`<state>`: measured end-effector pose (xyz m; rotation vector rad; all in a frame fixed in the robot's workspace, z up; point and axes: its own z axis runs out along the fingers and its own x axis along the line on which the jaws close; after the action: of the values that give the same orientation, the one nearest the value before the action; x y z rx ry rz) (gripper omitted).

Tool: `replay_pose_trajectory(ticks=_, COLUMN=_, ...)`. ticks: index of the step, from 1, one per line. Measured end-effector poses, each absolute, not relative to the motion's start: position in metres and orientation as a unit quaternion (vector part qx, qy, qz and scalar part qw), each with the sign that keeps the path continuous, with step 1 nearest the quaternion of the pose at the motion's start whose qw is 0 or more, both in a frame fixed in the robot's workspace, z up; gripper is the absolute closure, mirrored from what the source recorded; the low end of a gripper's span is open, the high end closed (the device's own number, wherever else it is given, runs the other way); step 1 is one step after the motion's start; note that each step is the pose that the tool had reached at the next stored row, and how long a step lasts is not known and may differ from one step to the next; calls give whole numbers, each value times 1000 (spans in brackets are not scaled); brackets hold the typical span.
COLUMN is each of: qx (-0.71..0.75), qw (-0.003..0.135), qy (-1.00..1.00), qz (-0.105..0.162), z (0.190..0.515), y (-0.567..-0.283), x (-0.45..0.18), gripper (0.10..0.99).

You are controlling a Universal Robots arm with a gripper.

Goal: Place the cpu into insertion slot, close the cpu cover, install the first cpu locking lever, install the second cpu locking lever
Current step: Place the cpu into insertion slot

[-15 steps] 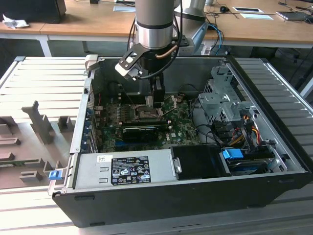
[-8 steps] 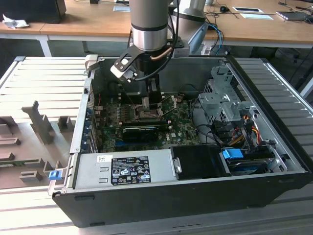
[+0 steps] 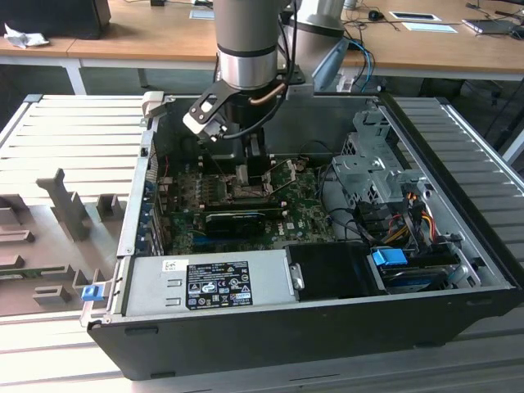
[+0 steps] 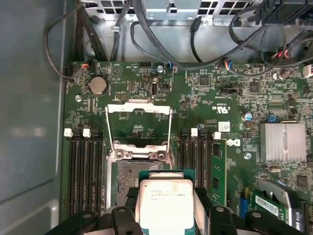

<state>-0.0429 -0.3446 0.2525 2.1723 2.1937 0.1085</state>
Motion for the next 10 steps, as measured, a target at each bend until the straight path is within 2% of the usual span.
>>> replay_pose_trajectory(ticks=3, qx=704, qw=26, qy=709, qz=35, z=228, y=-331, x=-45, gripper=561)
replay_pose_trajectory(ticks=10, qx=701, qw=26, qy=712, qz=35, z=211, y=-321, x=-48, gripper=561)
